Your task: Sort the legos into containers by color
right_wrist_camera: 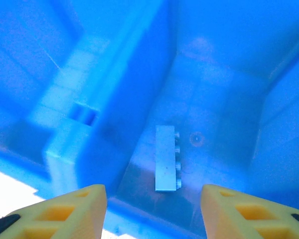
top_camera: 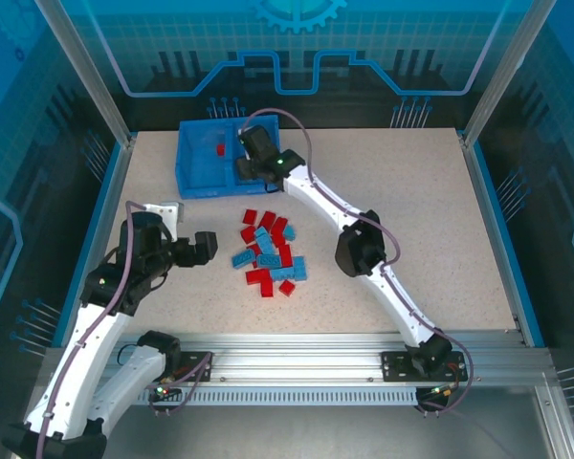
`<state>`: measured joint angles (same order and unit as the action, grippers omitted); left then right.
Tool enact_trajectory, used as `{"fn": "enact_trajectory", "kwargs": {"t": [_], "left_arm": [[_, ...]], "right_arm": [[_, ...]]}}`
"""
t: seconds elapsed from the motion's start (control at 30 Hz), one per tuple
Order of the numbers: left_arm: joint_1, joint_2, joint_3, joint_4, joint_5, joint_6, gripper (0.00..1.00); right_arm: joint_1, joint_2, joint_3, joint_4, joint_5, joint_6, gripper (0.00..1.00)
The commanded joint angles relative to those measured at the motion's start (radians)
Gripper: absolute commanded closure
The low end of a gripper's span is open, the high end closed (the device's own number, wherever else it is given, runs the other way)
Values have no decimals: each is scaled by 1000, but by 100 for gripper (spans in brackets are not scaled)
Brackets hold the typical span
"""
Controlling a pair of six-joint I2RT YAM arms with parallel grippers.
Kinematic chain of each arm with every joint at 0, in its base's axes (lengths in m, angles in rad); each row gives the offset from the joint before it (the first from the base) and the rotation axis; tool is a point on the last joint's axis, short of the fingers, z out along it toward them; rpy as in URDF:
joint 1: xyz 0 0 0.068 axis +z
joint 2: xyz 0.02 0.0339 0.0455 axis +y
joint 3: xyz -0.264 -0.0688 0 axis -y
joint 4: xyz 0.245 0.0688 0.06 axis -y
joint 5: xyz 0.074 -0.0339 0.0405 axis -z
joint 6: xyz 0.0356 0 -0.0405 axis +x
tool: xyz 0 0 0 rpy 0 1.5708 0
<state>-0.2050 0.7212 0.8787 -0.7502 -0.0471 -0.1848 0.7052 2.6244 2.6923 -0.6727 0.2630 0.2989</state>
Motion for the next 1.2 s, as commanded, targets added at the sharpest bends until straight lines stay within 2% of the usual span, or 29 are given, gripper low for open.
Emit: {"fn": "enact_trajectory", "kwargs": {"t": [0.0,0.17,0.37,0.5,0.67,0.8,0.9,0.97,1.17], "left_arm": [[0,20,11,-10,-4,-51,1],[0,98,26,8,96,-215,1],[-1,271,16,111,146,-353,1],[-13,446,51,187,162,-342,1],[-43,700,173,227,100,-286,1],[-54,908,295,245,73,-274,2],[-64,1040,381,241,46,-270,11],[-71,1112,431,237,40,-265,16],[-89,1268,533,226,35,-254,23]], "right_arm": [[-3,-200,-31,-65,-51,0,44],[-4,-480,-251,-177,-182,-46,38],[-1,-900,-756,-220,-362,-65,31],[4,-1168,-1108,-183,-422,0,26],[16,-1409,-1412,-107,-467,138,18],[29,-1507,-1532,-100,-455,202,16],[33,-1556,-1567,-109,-431,236,16],[36,-1587,-1577,-116,-406,252,16],[39,-1657,-1586,-130,-326,292,16]]}}
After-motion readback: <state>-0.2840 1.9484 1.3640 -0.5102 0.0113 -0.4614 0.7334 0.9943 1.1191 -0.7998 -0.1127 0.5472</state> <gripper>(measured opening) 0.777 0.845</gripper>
